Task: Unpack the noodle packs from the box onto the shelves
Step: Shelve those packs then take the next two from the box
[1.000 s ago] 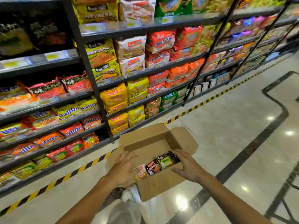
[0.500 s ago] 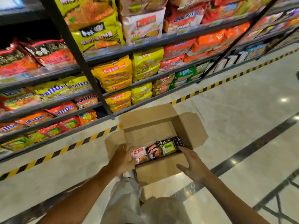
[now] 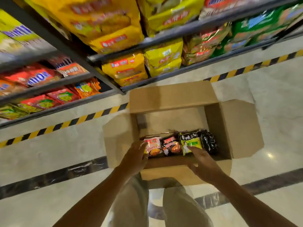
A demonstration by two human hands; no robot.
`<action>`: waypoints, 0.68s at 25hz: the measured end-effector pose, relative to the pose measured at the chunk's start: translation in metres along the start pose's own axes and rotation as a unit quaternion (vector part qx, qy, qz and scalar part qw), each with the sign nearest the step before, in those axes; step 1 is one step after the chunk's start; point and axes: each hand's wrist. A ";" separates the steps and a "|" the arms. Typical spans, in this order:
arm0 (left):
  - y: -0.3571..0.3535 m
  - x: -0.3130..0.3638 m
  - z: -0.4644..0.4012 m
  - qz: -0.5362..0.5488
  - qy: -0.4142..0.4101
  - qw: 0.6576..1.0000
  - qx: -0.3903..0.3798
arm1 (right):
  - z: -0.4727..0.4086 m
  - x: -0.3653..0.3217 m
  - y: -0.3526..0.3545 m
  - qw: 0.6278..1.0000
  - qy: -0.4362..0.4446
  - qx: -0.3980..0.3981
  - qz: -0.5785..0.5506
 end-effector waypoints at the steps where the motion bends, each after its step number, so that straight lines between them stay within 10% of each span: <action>1: -0.023 -0.003 -0.023 0.004 0.021 1.000 -0.013 | -0.017 0.019 -0.014 1.000 -0.002 0.000 -0.004; 17: -0.269 -0.069 -0.274 -0.079 0.185 0.975 -0.096 | -0.176 0.214 -0.208 0.995 0.093 0.007 0.031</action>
Point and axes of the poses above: each hand's wrist, its own z-axis away from the middle knuckle, its own y-axis out of the back of the hand, x = y × z, and after that the axes turned 14 degrees about y, right-handed
